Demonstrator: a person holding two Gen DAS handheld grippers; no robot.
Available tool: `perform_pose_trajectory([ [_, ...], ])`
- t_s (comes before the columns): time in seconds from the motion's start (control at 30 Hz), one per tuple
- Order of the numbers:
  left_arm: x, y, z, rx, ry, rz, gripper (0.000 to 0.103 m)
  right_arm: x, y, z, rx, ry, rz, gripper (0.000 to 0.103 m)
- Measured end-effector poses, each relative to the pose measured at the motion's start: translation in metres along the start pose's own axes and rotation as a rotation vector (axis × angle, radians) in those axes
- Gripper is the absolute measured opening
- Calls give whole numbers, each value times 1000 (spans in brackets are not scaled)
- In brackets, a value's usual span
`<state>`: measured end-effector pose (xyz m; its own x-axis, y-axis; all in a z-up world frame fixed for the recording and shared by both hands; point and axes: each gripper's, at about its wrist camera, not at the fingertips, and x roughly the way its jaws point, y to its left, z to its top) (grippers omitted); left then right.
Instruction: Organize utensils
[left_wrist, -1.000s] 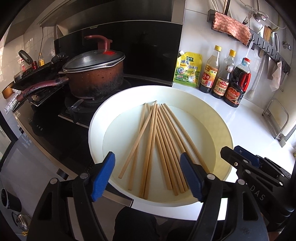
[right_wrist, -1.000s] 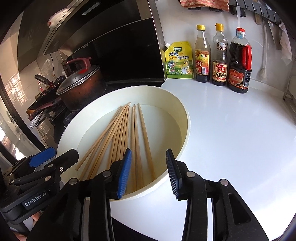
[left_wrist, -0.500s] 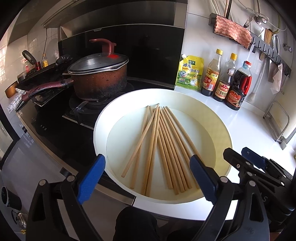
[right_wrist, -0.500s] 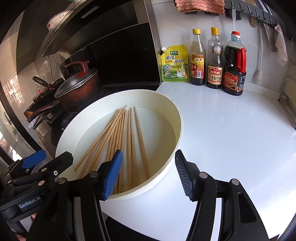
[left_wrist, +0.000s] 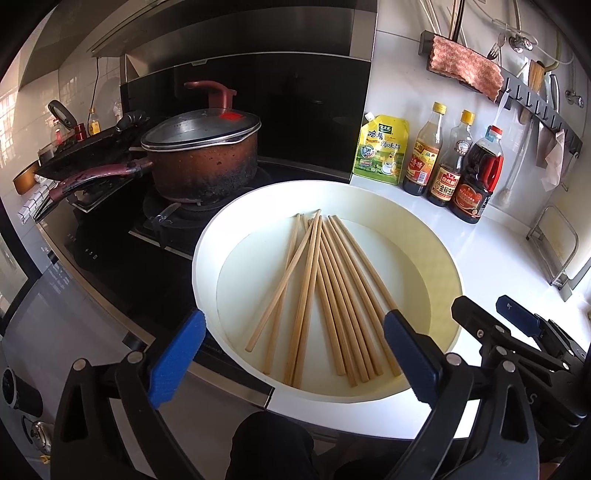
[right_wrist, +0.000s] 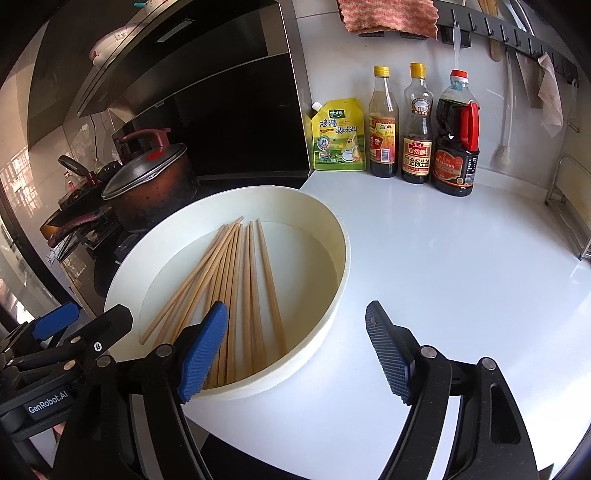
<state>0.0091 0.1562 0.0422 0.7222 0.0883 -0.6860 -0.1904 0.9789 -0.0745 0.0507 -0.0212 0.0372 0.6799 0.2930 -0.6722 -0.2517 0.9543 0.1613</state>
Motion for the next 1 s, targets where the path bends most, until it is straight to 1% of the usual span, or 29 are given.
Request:
perform_pose_trajectory([
  [0.47, 3, 6, 0, -23, 15, 11, 97, 0, 0, -1, -1, 5, 4, 74],
  [0.7, 3, 8, -2, -19, 4, 43, 97, -1, -1, -1, 3, 8, 0, 73],
  [1.0, 2, 6, -2, -19, 3, 41, 97, 1, 1, -1, 1, 9, -1, 74],
])
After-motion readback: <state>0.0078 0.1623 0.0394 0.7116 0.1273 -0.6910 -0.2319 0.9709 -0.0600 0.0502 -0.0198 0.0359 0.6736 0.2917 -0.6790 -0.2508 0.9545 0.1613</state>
